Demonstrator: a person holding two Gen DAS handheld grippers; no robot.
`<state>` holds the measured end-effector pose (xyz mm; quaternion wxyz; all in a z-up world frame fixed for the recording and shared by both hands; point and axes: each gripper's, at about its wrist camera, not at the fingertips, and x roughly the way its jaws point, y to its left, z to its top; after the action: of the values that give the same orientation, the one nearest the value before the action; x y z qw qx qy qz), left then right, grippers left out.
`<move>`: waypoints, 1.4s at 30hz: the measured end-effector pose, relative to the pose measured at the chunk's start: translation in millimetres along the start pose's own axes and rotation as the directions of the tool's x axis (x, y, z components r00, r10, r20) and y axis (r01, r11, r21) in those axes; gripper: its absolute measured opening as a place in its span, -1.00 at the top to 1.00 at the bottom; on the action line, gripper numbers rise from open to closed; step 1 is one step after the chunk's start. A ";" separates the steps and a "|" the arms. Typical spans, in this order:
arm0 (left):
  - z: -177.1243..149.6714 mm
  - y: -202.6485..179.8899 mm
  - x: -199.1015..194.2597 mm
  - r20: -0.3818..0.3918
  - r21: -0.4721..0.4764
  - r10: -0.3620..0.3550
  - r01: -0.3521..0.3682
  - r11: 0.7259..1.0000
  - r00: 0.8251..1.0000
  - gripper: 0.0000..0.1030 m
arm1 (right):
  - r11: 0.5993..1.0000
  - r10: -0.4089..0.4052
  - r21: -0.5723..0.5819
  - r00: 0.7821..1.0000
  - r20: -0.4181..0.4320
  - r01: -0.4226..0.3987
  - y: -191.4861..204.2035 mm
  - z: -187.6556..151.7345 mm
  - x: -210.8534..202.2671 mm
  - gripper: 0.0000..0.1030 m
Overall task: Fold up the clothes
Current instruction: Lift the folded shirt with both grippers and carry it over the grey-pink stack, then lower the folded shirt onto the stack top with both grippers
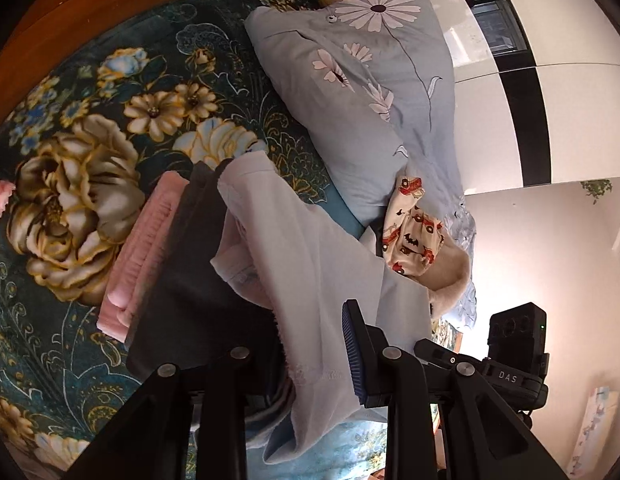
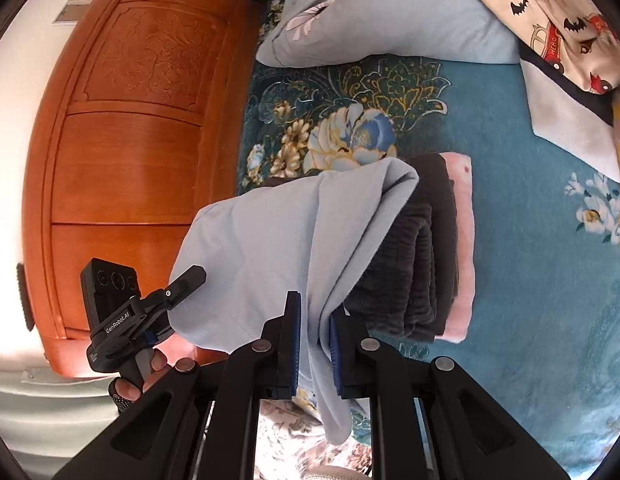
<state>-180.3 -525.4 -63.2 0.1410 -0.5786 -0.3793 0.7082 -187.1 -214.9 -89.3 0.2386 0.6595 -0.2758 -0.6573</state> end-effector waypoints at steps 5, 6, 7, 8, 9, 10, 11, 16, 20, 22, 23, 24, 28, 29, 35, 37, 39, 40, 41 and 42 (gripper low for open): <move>2.7 30.0 12.0 -0.007 -0.070 0.042 -0.042 0.997 0.999 0.38 | 0.998 -0.066 -0.001 0.997 -0.041 0.066 -7.0 10.2 26.9 0.72; 2.3 35.5 13.0 -0.006 -0.084 0.055 -0.055 0.995 0.998 0.38 | 0.997 -0.079 0.001 0.996 -0.047 0.079 -11.0 9.0 29.4 0.72; 1.7 40.6 12.6 -0.003 -0.101 0.062 -0.062 0.993 0.998 0.38 | 0.996 -0.089 0.007 0.995 -0.052 0.089 -15.6 7.6 30.9 0.72; 1.3 45.5 11.5 0.003 -0.119 0.067 -0.067 0.991 0.998 0.38 | 0.995 -0.098 0.013 0.994 -0.057 0.099 -20.2 6.3 32.4 0.72; 1.9 49.8 8.5 0.012 -0.137 0.068 -0.066 0.988 0.998 0.37 | 0.994 -0.105 0.021 0.993 -0.060 0.106 -25.3 5.5 32.8 0.72; 3.0 54.1 4.3 0.023 -0.158 0.062 -0.058 0.986 0.998 0.26 | 0.994 -0.105 0.033 0.993 -0.061 0.107 -30.9 5.7 31.9 0.72; 3.6 58.2 -1.9 0.037 -0.178 0.054 -0.046 0.983 0.998 0.18 | 0.993 -0.104 0.043 0.993 -0.061 0.107 -36.3 6.3 30.1 0.72; 1.8 48.1 -45.6 0.126 -0.139 0.087 -0.069 0.988 0.988 0.04 | 0.989 -0.142 0.041 0.989 -0.028 0.144 -51.7 12.3 8.0 0.72; -12.3 3.7 -52.7 0.143 0.044 0.107 -0.115 0.992 0.984 -0.06 | 0.981 -0.194 -0.021 0.981 0.029 0.194 -34.1 17.2 -8.2 0.72; -20.8 -14.8 -36.7 0.114 0.127 0.125 -0.140 0.982 0.986 -0.07 | 0.975 -0.195 -0.101 0.979 0.054 0.200 -8.5 17.5 -5.0 0.72; -25.0 -22.1 -27.4 0.100 0.163 0.138 -0.153 0.975 0.985 -0.07 | 0.970 -0.189 -0.144 0.980 0.056 0.195 4.7 16.4 -0.9 0.72; -28.6 -25.7 -17.6 0.086 0.187 0.155 -0.169 0.968 0.984 -0.07 | 0.965 -0.179 -0.188 0.983 0.044 0.184 17.8 13.3 6.5 0.72; -38.2 -15.3 12.3 0.037 0.163 0.212 -0.215 0.963 0.977 -0.07 | 0.936 -0.194 -0.299 0.981 -0.005 0.184 42.8 5.1 35.4 0.70; -40.2 -11.1 17.5 0.029 0.150 0.218 -0.220 0.964 0.975 -0.07 | 0.933 -0.210 -0.299 0.978 -0.003 0.199 40.3 6.6 39.7 0.70; -38.9 13.3 30.7 0.028 0.081 0.204 -0.206 0.975 0.979 -0.07 | 0.910 -0.303 -0.296 0.953 0.003 0.290 25.4 15.1 65.0 0.70; -37.8 19.3 36.9 0.021 0.063 0.204 -0.205 0.977 0.979 -0.07 | 0.900 -0.333 -0.295 0.943 0.006 0.320 20.4 18.0 73.4 0.70; -37.4 24.9 43.1 0.017 0.051 0.211 -0.211 0.976 0.977 -0.07 | 0.895 -0.356 -0.286 0.934 0.002 0.342 14.8 21.7 81.6 0.70; -37.0 27.5 46.2 0.015 0.046 0.214 -0.215 0.976 0.977 -0.07 | 0.900 -0.357 -0.271 0.934 -0.009 0.342 11.1 24.8 85.3 0.70; -37.1 29.4 48.8 0.011 0.039 0.219 -0.219 0.975 0.976 -0.07 | 0.904 -0.360 -0.256 0.933 -0.021 0.343 7.3 27.5 89.0 0.70; -37.1 30.2 50.2 0.008 0.031 0.226 -0.226 0.974 0.974 -0.07 | 0.906 -0.363 -0.246 0.931 -0.031 0.345 4.5 29.0 91.2 0.70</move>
<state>-153.3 -499.8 -121.7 0.0680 -0.6140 -0.3001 0.7269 -217.7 -278.6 -153.9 0.2025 0.6900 -0.0617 -0.6921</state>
